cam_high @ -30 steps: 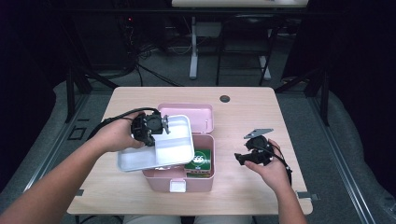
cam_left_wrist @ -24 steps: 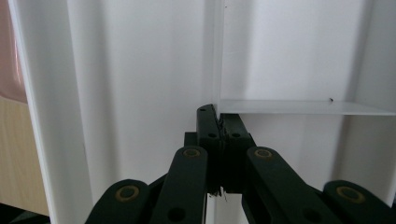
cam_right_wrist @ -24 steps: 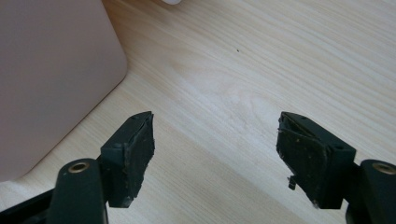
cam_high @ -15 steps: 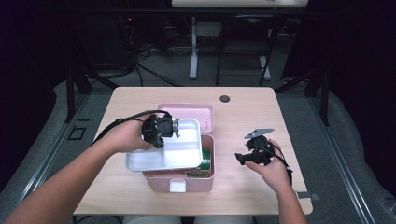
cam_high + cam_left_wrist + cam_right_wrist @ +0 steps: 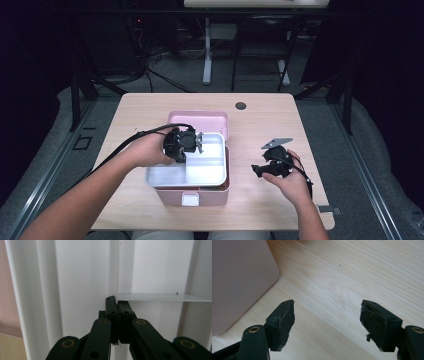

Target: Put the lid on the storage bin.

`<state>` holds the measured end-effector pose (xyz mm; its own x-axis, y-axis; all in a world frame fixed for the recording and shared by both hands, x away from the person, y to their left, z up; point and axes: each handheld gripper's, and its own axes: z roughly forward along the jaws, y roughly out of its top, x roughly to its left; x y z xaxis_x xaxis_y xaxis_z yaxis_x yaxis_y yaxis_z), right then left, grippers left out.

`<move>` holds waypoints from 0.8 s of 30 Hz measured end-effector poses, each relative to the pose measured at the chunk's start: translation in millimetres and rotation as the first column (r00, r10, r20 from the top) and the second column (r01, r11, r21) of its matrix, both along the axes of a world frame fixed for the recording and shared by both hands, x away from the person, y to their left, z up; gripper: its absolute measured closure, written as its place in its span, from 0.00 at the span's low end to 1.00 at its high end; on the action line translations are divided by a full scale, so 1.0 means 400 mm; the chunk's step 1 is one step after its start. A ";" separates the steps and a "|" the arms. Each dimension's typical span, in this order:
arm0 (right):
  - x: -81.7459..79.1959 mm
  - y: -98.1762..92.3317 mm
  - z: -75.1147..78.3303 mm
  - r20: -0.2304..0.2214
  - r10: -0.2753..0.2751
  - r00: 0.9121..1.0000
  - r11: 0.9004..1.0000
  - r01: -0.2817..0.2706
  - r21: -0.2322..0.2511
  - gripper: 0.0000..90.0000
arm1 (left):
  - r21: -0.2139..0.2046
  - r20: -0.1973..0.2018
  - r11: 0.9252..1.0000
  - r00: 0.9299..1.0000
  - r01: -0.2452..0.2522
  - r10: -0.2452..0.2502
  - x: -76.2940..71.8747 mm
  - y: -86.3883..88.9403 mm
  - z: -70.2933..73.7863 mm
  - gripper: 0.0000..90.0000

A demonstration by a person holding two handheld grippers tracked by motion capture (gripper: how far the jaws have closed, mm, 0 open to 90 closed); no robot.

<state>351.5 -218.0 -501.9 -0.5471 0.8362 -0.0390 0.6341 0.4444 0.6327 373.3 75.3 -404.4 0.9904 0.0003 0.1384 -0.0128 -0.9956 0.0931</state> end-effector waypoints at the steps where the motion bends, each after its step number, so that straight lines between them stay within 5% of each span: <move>1: 0.000 0.000 0.000 0.000 0.001 1.000 1.000 -0.001 0.000 0.30 | 0.006 0.000 1.000 1.000 0.004 -0.004 0.000 -0.003 -0.003 0.99; 24: 0.001 0.000 -0.007 -0.008 0.002 1.000 1.000 -0.002 -0.004 0.30 | 0.005 -0.034 1.000 0.999 0.029 -0.029 0.002 -0.032 -0.069 0.99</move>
